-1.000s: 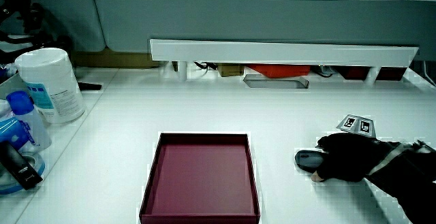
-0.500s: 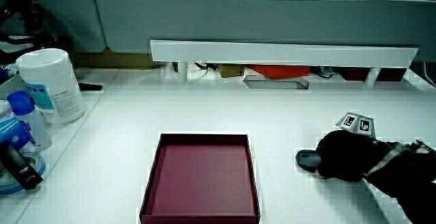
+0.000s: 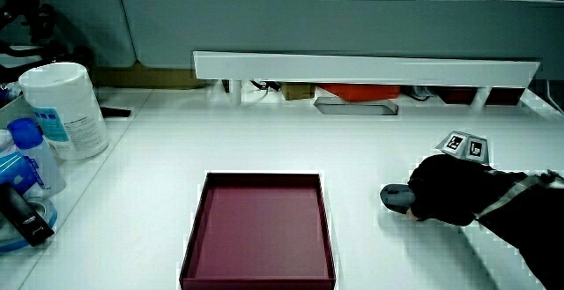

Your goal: Pick mouse from desk

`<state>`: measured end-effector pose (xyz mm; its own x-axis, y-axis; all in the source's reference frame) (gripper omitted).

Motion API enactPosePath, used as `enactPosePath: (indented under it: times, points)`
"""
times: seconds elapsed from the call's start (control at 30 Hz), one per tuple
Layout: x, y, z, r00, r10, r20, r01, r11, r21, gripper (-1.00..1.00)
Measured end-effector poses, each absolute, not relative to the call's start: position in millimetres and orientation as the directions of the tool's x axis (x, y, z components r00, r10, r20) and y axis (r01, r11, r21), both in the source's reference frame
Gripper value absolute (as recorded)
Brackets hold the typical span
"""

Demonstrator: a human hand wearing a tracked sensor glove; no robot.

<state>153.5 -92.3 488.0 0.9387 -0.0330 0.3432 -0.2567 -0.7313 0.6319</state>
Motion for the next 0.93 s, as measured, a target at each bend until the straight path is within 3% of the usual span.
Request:
enactPosePath:
  times: [0.27, 0.53, 0.77, 0.8, 0.83, 0.93]
  points:
    - [113, -97, 449, 0.912, -0.127, 0.390, -0.350, -0.736, 0.579, 1.00]
    - [79, -98, 433, 0.879, -0.183, 0.440, -0.423, -0.724, 0.544, 1.00]
    - [47, -98, 428, 0.836, -0.222, 0.502, -0.498, -0.692, 0.523, 1.00]
    - [43, -103, 453, 0.820, -0.195, 0.539, -0.523, -0.638, 0.565, 1.00]
    - [37, -98, 428, 0.842, -0.236, 0.485, -0.500, -0.679, 0.537, 1.00]
    - [27, -95, 423, 0.840, -0.256, 0.479, -0.506, -0.686, 0.522, 1.00]
